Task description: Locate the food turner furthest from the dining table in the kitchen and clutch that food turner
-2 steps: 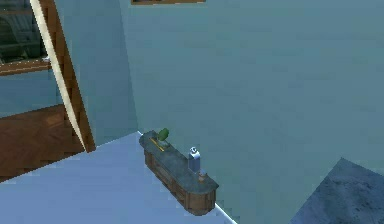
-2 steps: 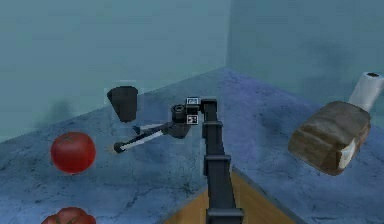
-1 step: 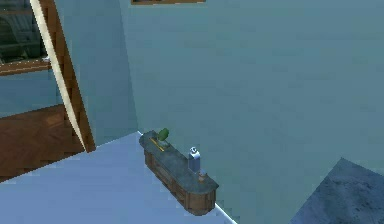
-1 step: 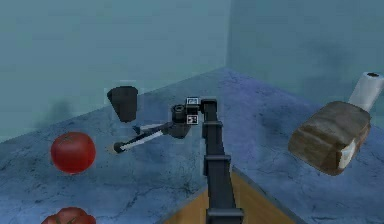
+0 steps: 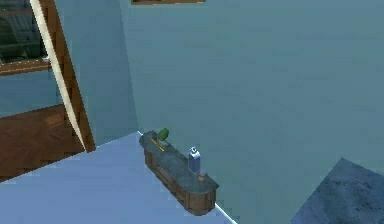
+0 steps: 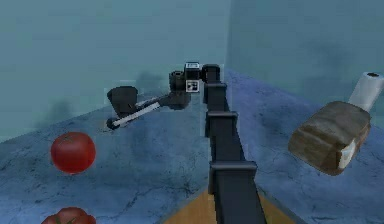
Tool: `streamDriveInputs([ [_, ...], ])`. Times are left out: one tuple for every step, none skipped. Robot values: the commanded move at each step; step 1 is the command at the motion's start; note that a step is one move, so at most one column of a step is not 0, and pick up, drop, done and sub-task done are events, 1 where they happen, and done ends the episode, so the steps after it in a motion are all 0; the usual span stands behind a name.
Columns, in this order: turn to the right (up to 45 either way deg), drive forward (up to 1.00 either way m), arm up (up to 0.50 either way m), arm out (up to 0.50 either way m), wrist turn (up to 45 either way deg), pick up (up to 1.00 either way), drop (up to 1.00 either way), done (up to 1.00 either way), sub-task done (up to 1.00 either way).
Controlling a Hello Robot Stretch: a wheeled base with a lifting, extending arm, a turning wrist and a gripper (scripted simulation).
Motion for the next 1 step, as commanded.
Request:
streamDriveInputs([
  [0.0,0.0,0.0,0.0,0.0,0.0,0.0,1.0,0.0],
])
